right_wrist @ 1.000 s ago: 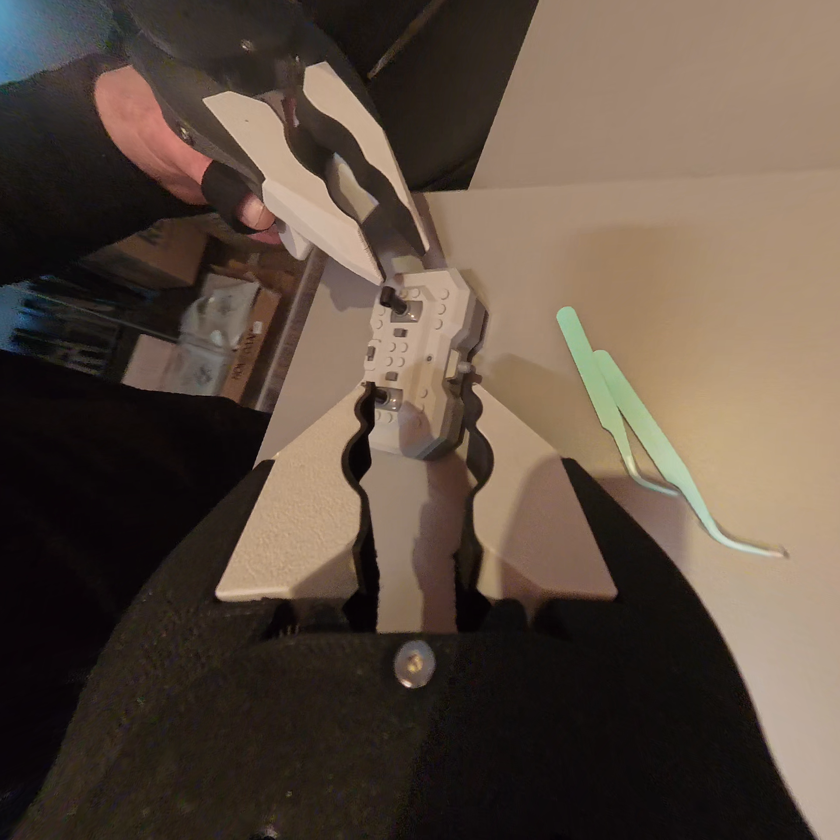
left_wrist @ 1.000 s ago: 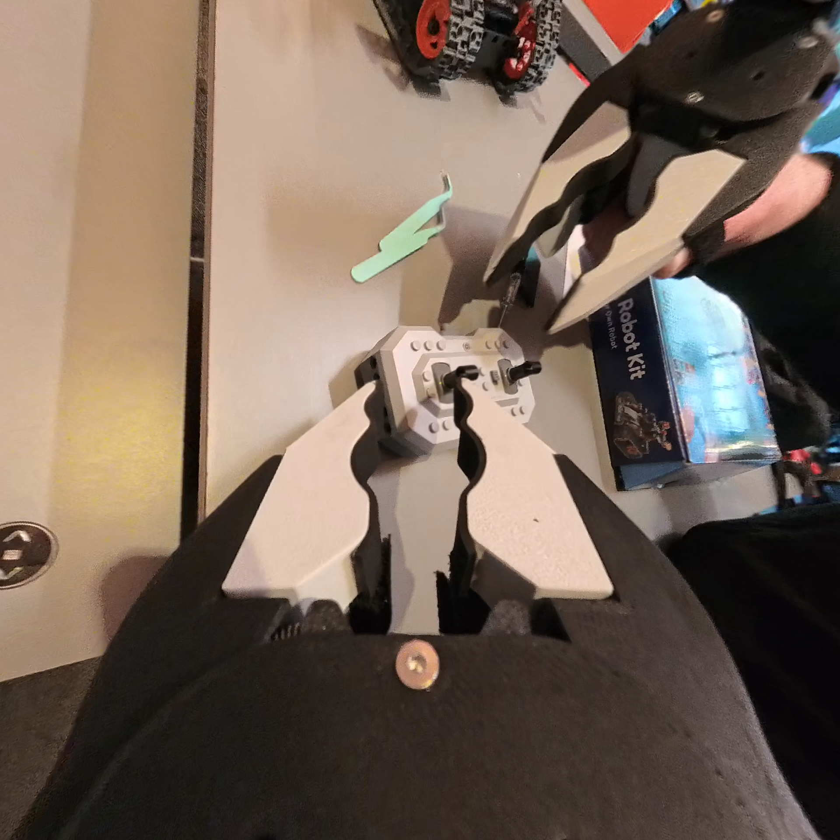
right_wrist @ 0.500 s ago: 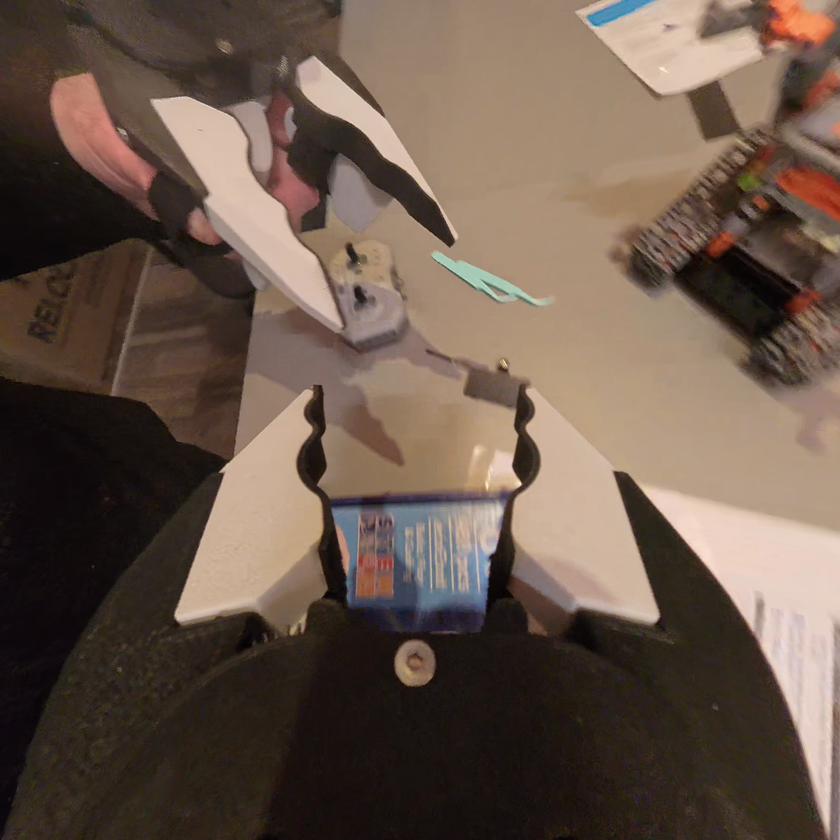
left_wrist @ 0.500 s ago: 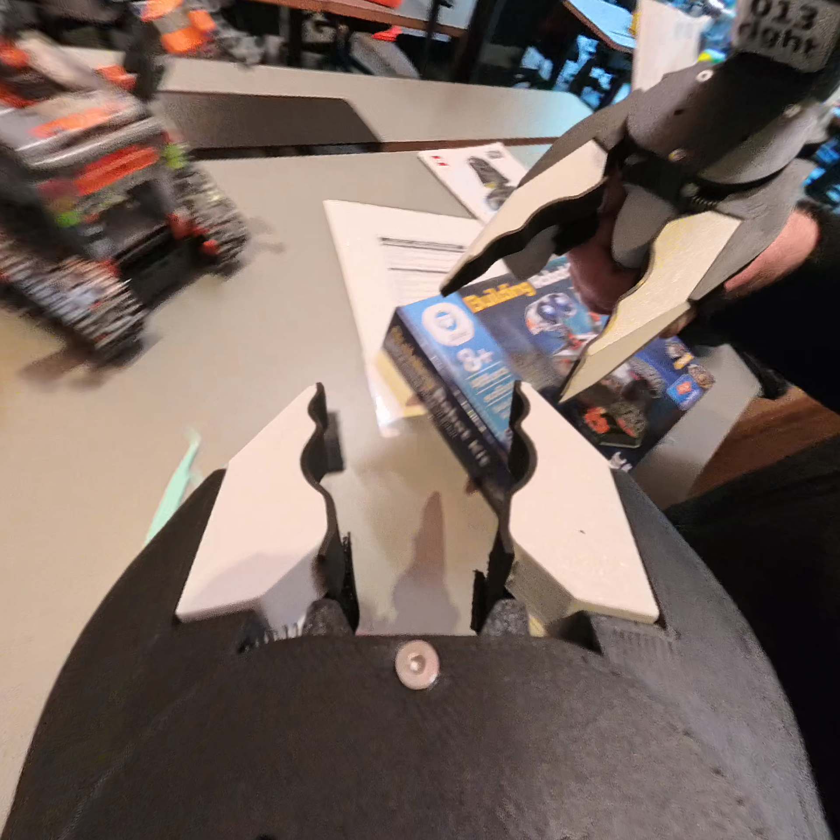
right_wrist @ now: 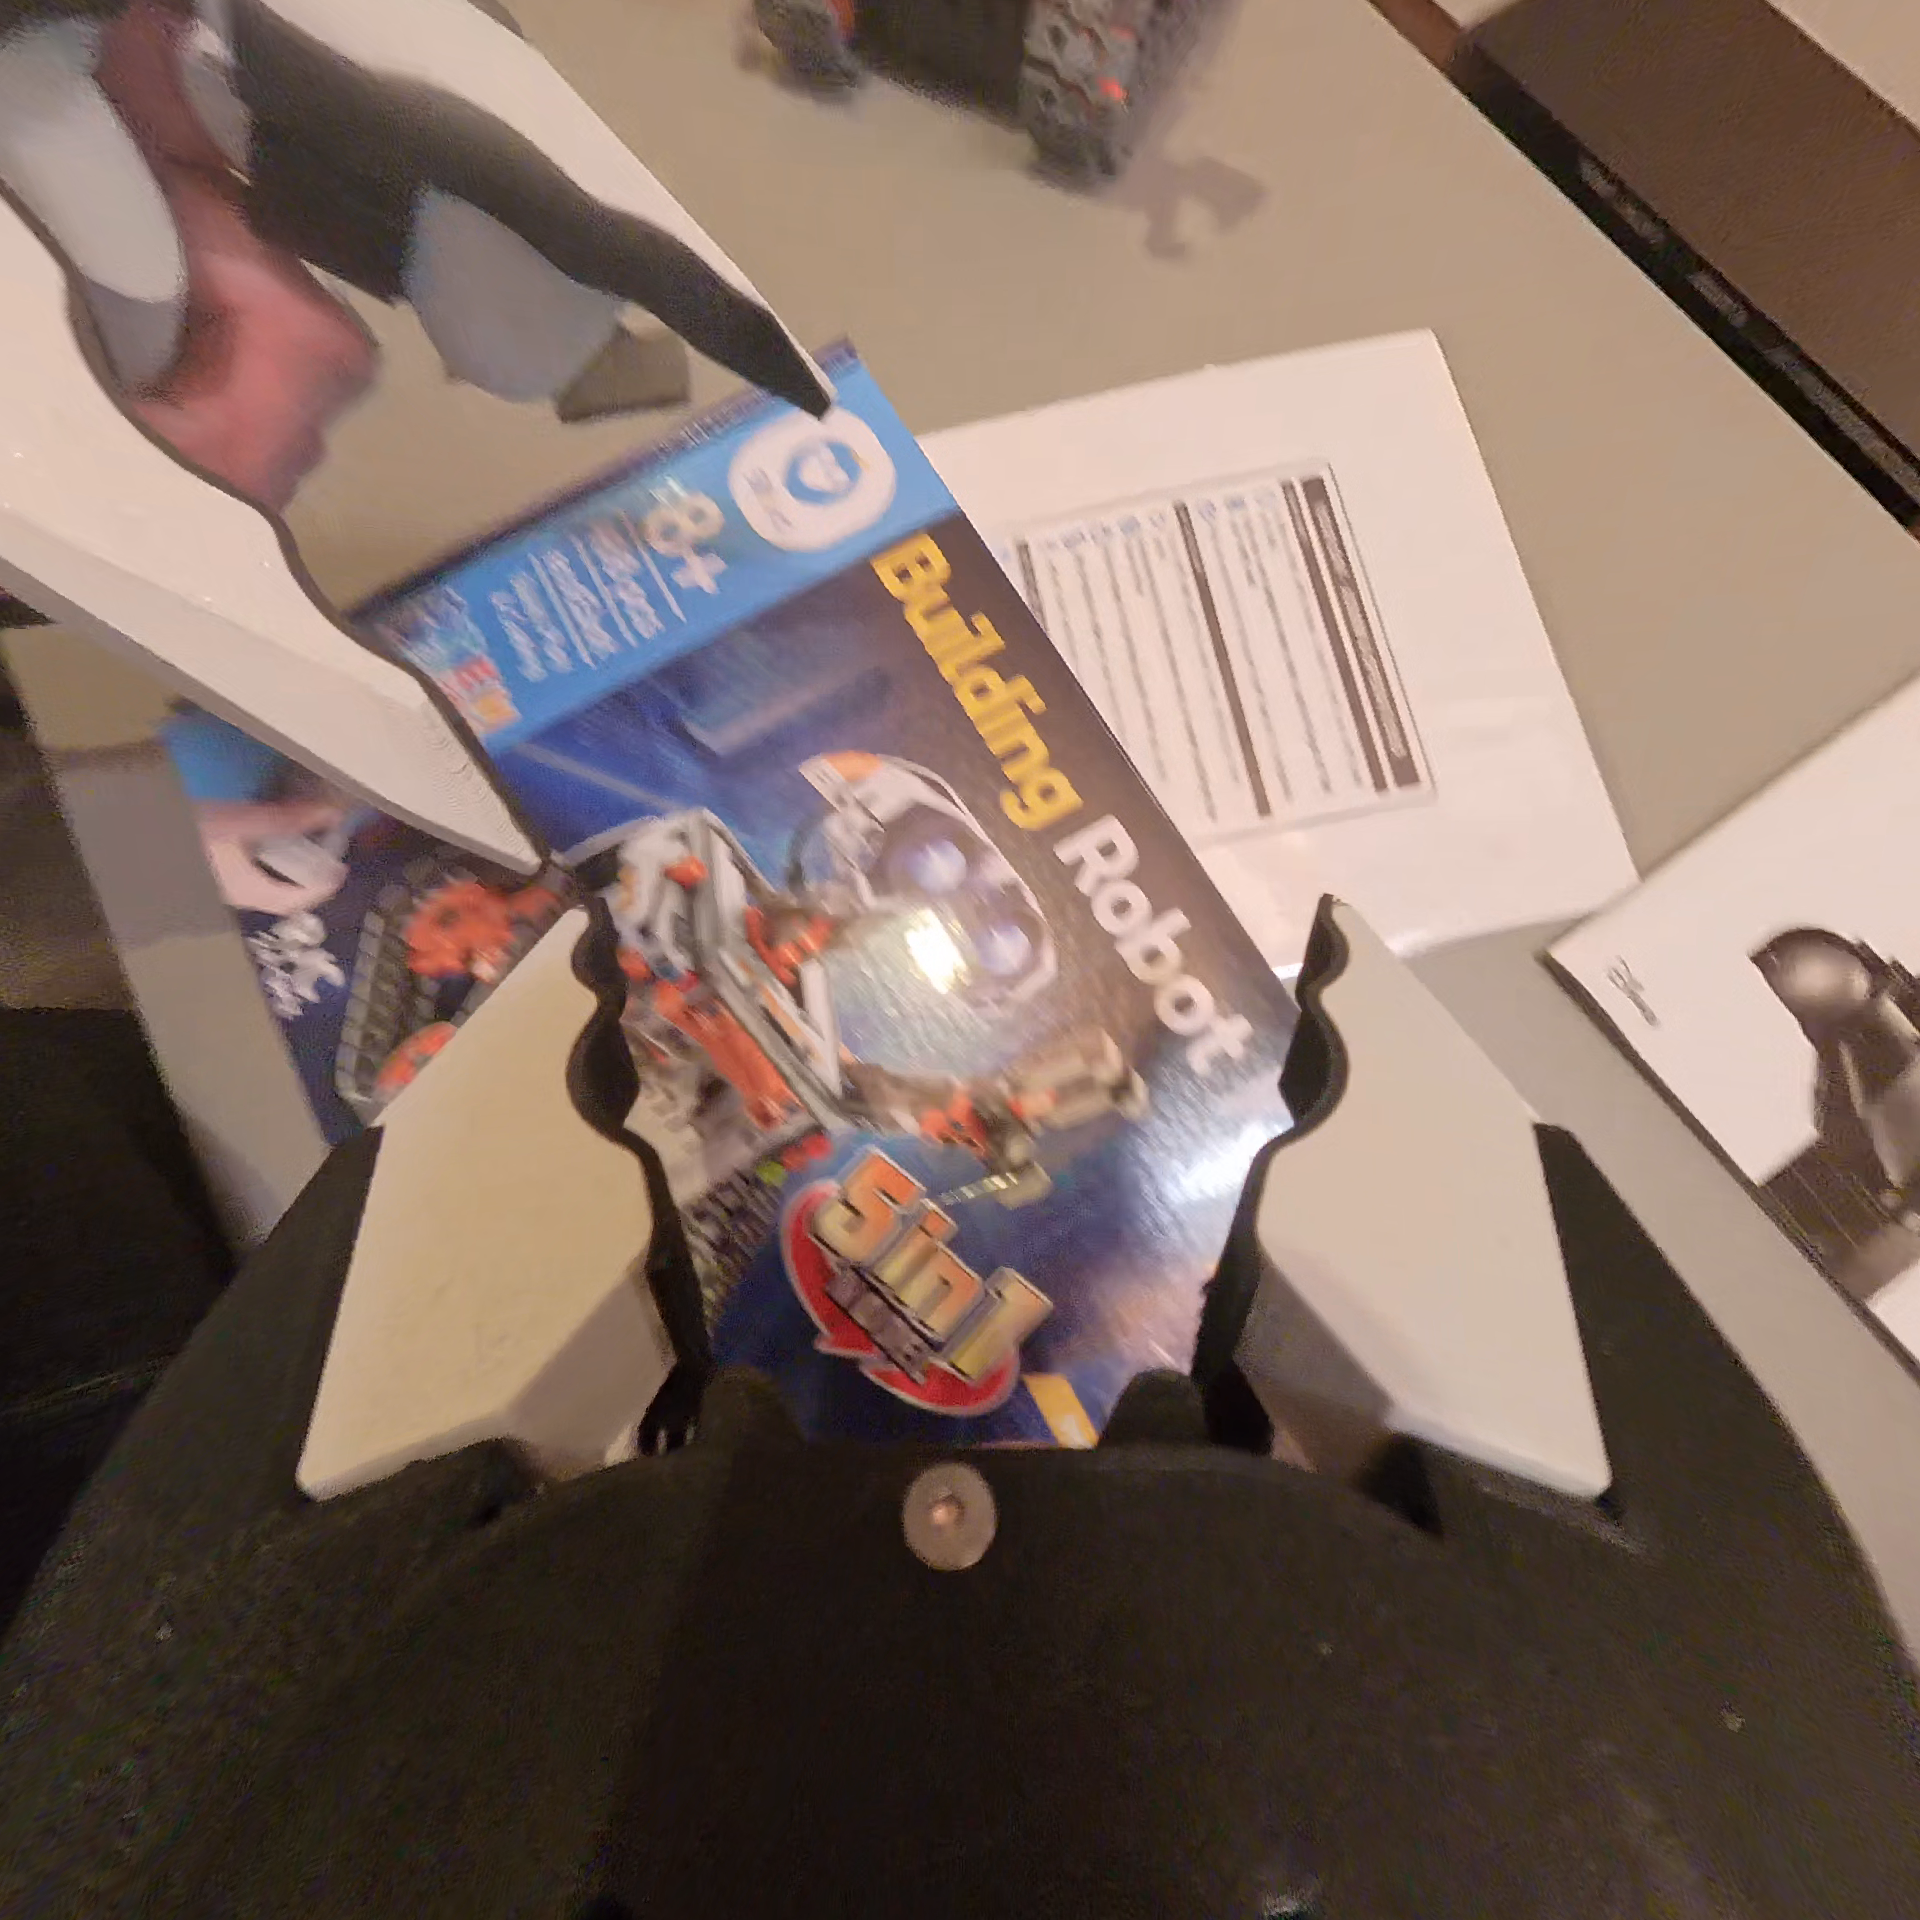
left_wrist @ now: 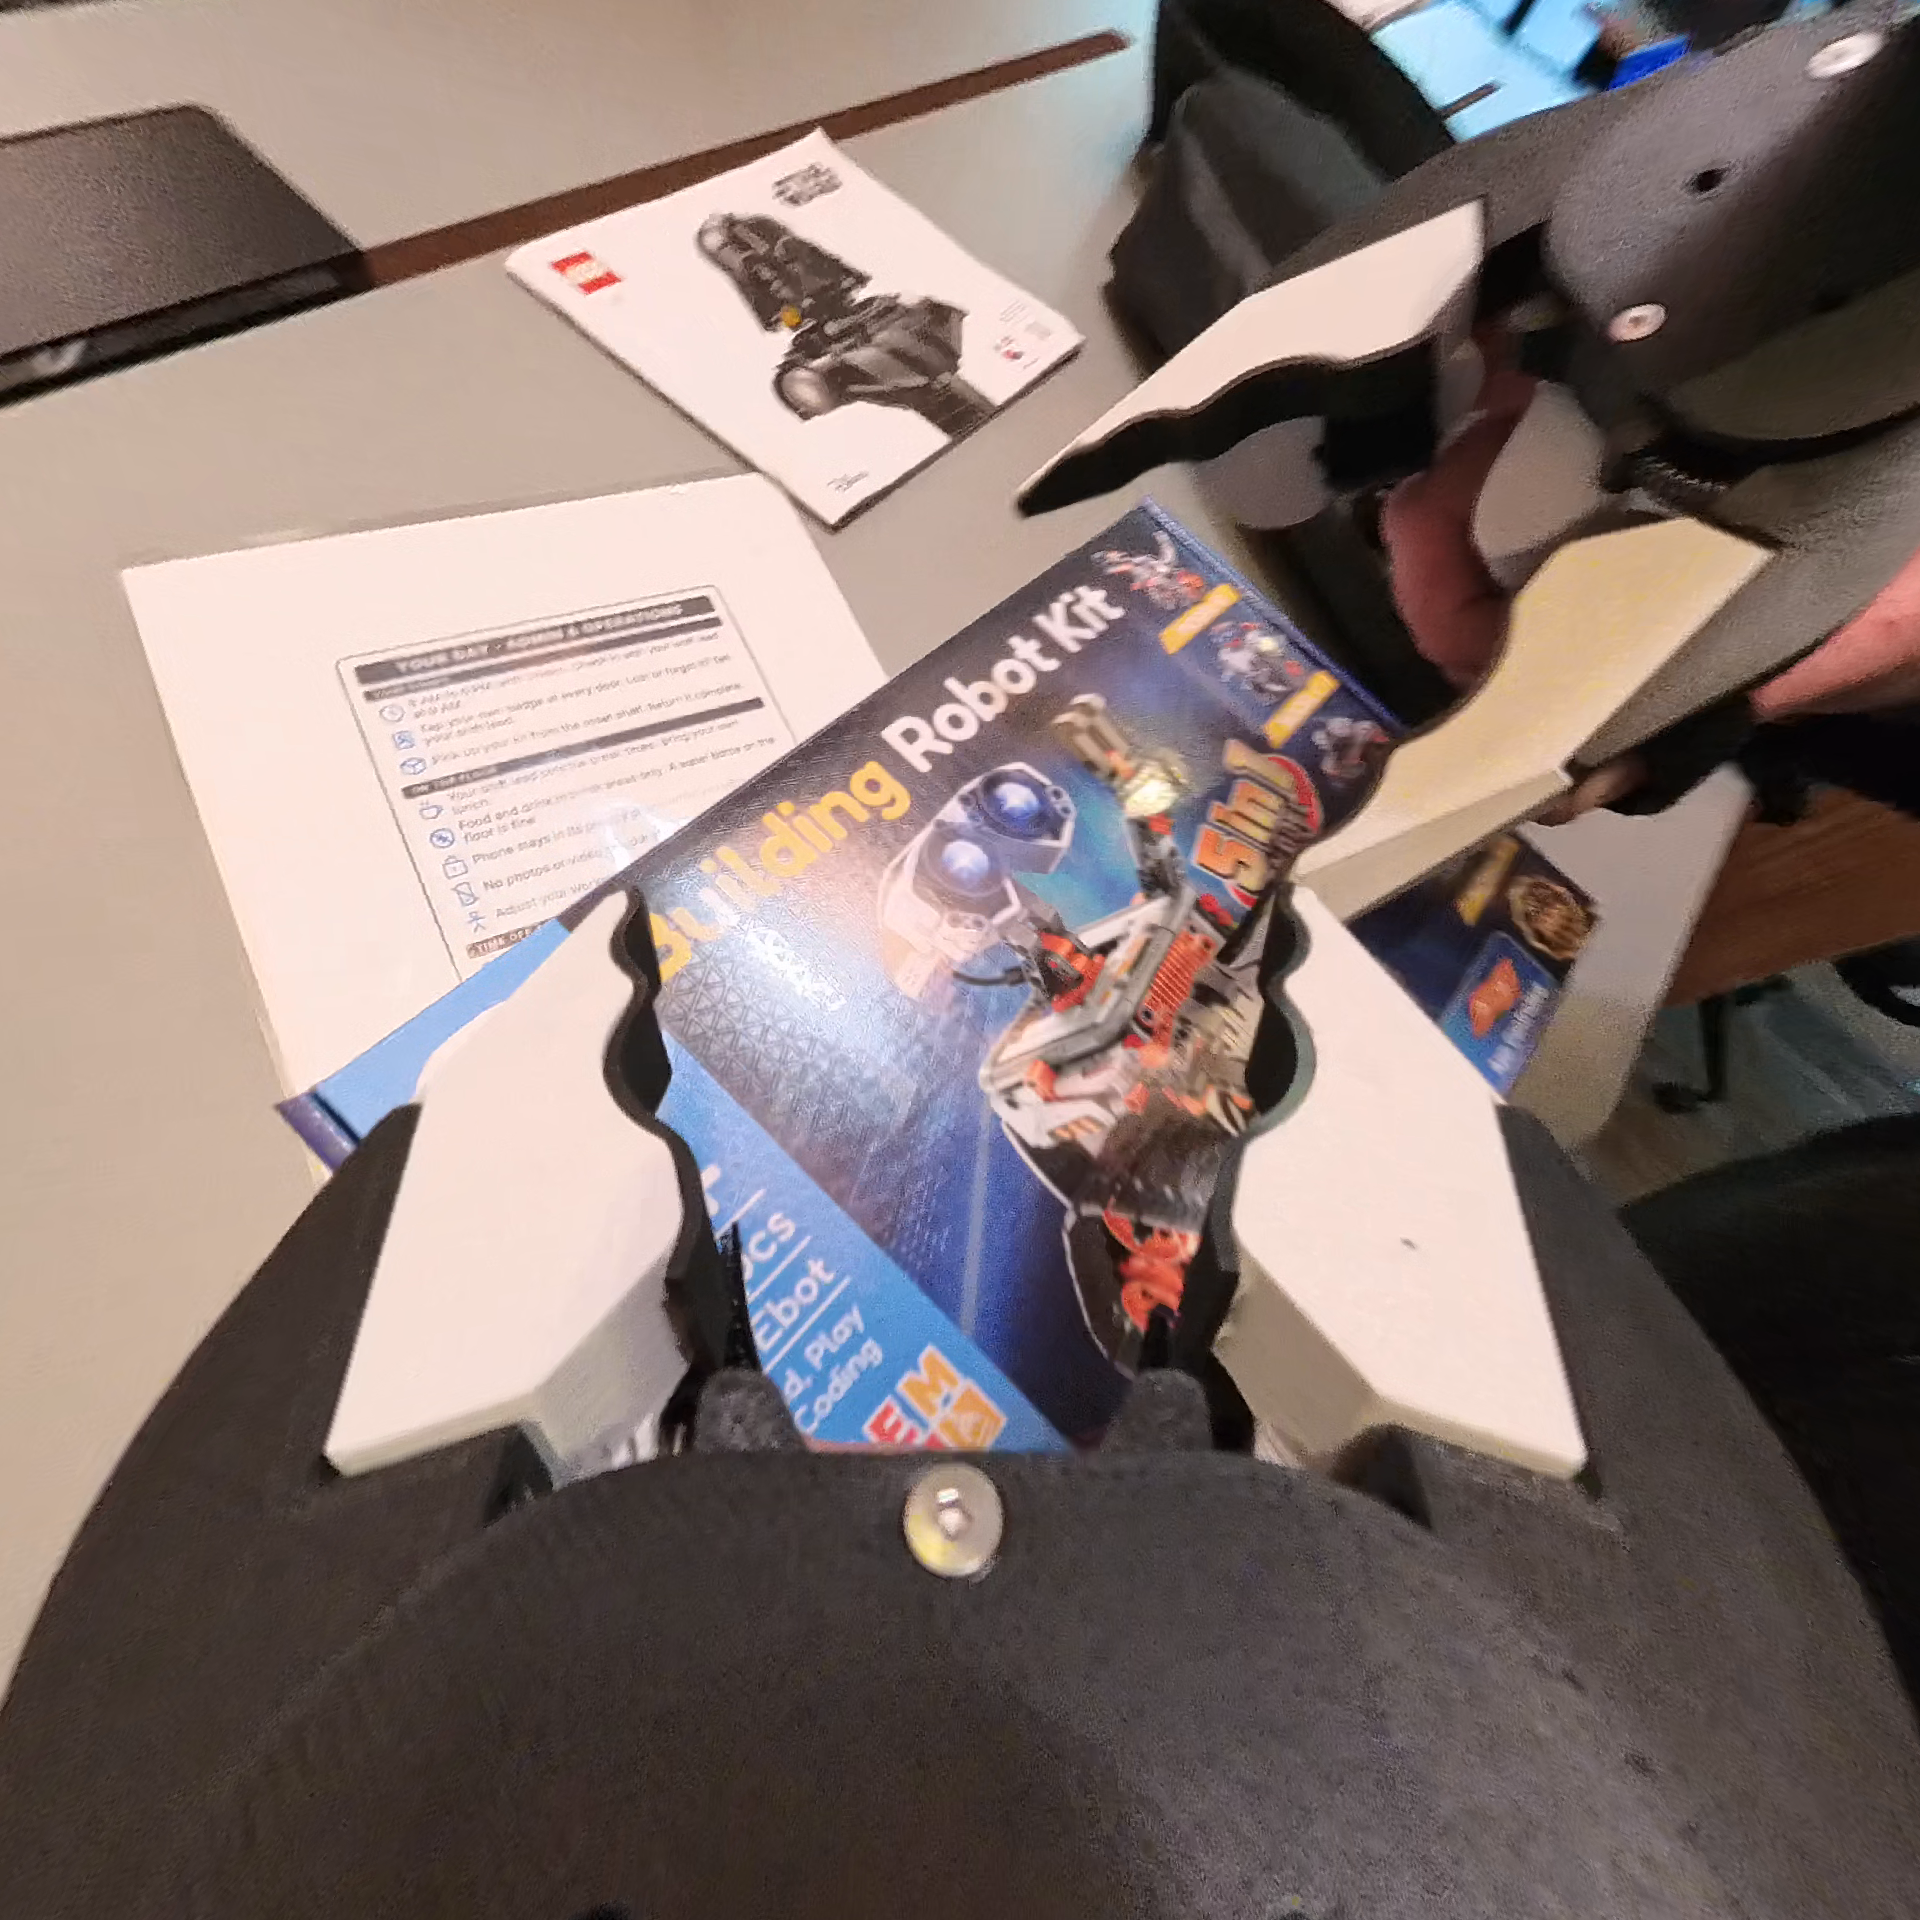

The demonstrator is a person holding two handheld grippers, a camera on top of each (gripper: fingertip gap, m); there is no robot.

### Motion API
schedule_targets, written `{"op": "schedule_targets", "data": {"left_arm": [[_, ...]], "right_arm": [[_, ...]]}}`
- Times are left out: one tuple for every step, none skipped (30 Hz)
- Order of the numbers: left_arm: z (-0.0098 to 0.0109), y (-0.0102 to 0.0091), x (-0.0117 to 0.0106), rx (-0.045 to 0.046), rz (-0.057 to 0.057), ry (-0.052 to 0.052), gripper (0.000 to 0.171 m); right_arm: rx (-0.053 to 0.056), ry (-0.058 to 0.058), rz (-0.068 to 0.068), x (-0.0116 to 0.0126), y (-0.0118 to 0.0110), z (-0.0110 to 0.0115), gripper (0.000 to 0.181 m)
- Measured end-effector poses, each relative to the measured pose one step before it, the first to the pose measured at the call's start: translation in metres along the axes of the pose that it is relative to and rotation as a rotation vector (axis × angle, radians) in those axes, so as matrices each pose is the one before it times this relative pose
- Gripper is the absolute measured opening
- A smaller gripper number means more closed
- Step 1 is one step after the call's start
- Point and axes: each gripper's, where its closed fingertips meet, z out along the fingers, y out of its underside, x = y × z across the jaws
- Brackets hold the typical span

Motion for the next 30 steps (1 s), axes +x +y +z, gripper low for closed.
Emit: {"op": "schedule_targets", "data": {"left_arm": [[0.0082, 0.00214, -0.00041, -0.01526, 0.0043, -0.0377, 0.112], [0.00754, 0.00249, 0.00044, -0.01433, 0.0092, -0.0347, 0.114], [0.00734, 0.00293, -0.00001, -0.0162, -0.0077, -0.0343, 0.114], [0.00669, 0.003, 0.00208, -0.0163, -0.0242, -0.0167, 0.115], [0.00569, 0.00196, 0.00274, -0.01083, -0.0235, -0.0109, 0.121], [0.00437, 0.00079, -0.00047, -0.00364, -0.0135, -0.0299, 0.124], [0.00369, 0.00074, -0.00248, -0.00431, -0.0121, -0.0383, 0.124], [0.00349, 0.00175, -0.00083, -0.01246, -0.0177, -0.0255, 0.125], [0.00285, 0.00114, -0.00041, -0.01103, -0.0148, -0.024, 0.127], [0.0017, -0.00052, -0.00266, 0.00157, -0.0081, -0.0386, 0.128], [0.00153, 0.00034, -0.00265, 0.00032, -0.0072, -0.0369, 0.127], [0.0022, 0.00258, -0.00023, -0.01031, -0.012, -0.0183, 0.127], [0.00216, 0.00249, 0.00038, -0.00888, -0.014, -0.0143, 0.127], [0.00187, 0.00192, -0.00164, -0.00305, -0.0088, -0.0257, 0.127], [0.00217, 0.00343, -0.00114, -0.01132, -0.0058, -0.0206, 0.125], [0.00197, 0.00282, -0.00093, -0.00822, -0.0071, -0.0194, 0.123], [-0.00018, -0.00035, -0.00166, 0.00903, -0.0012, -0.0249, 0.119], [0.00018, 0.0006, -0.00193, -0.00023, -0.0074, -0.022, 0.115], [0.00019, 0.00047, 0.00047, 0.00009, 0.0011, -0.0051, 0.116], [0.00049, 0.00024, -0.00079, -0.00242, 0.0012, -0.0104, 0.117], [0.00095, 0.00031, -0.00283, -0.00317, -0.005, -0.0215, 0.121], [0.00155, 0.00164, -0.00144, -0.00875, 0.0001, -0.0092, 0.128], [-0.00015, -0.00013, 0.00029, 0.00278, 0.009, 0.0024, 0.128], [-0.00054, 0.00076, -0.00066, -0.00279, 0.0005, 0.0011, 0.127], [-0.0004, 0.00086, -0.0028, -0.00232, 0.0002, -0.0115, 0.132], [-0.00051, 0.00119, 0.00005, -0.00283, 0.0001, 0.0097, 0.131], [-0.00099, 0.00051, -0.00138, 0.00253, -0.001, 0.0003, 0.129], [-0.00099, 0.00031, -0.00188, 0.00563, -0.0032, -0.0044, 0.125], [-0.00051, 0.0001, -0.00113, 0.00755, -0.0056, -0.0035, 0.122], [-0.00007, 0.00038, -0.0006, 0.00473, 0.002, -0.0036, 0.121]], "right_arm": [[-0.0195, 0.0157, -0.0171, 0.00669, 0.00985, 0.00045, 0.128], [-0.0182, 0.0063, -0.0147, 0.00493, 0.00952, 0.00147, 0.132], [-0.0136, 0.0014, -0.0053, 0.00425, 0.0081, 0.00197, 0.136], [-0.0041, -0.0092, -0.0045, 0.00222, 0.00609, 0.0016, 0.137], [0.0004, -0.0158, -0.0032, 0.00081, 0.00471, 0.00138, 0.137], [-0.0002, -0.0128, -0.0049, 0.0007, 0.00347, 0.00115, 0.139], [0.0036, -0.0061, -0.009, 0.00139, 0.00211, 0.00122, 0.139], [-0.0002, -0.0016, -0.0112, 0.00196, 0.00228, 0.00141, 0.139], [-0.0021, -0.0038, -0.0149, 0.0012, 0.00181, 0.00142, 0.142], [0.0058, -0.0084, -0.0146, -0.00013, 0.00014, 0.00116, 0.143], [0.0108, -0.0075, -0.0126, -0.00047, -0.00102, 0.00125, 0.143], [0.0088, -0.0071, -0.0112, -0.00081, -0.00056, 0.0019, 0.142], [-0.0036, -0.0014, -0.0131, -0.00036, 0.00114, 0.0023, 0.143], [-0.005, 0.0046, -0.013, 0.00054, 0.00124, 0.00185, 0.144], [0.0017, -0.0056, -0.0017, -0.00059, 0.00004, 0.00162, 0.144], [-0.0017, -0.0114, 0.0058, -0.00074, 0.00014, 0.00105, 0.142], [-0.0006, -0.0058, 0.0033, 0.00061, -0.00045, 0.00042, 0.142], [0.0053, -0.0008, -0.0006, 0.00144, -0.00109, -0.00002, 0.14], [-0.0014, -0.0112, -0.001, -0.00021, -0.00022, 0.00025, 0.138], [-0.0065, -0.0214, 0.0041, -0.00224, 0.00015, 0.00043, 0.139], [-0.007, -0.0177, 0.004, -0.00257, -0.00012, 0.00046, 0.14], [-0.0088, -0.0104, 0.0002, -0.00258, 0.00009, 0.00033, 0.141], [-0.0089, -0.0048, 0.0022, -0.0031, -0.00005, 0.00002, 0.143], [-0.0015, -0.0019, 0.0047, -0.00349, -0.00129, 0.00012, 0.146], [0.0105, 0.0036, 0.0104, -0.00334, -0.00232, 0.00043, 0.146], [-0.0031, 0.0075, 0.0104, -0.00297, 0.00005, 0.00205, 0.144], [-0.0157, 0.0106, -0.0033, -0.00262, 0.00101, 0.00312, 0.151], [-0.0084, 0.0176, -0.0113, -0.00153, 0.00006, 0.00267, 0.154], [0.0, 0.0226, -0.0014, -0.00008, -0.00051, 0.00291, 0.155], [0.0015, 0.0073, 0.0052, -0.00083, -0.00079, 0.00129, 0.156]]}}
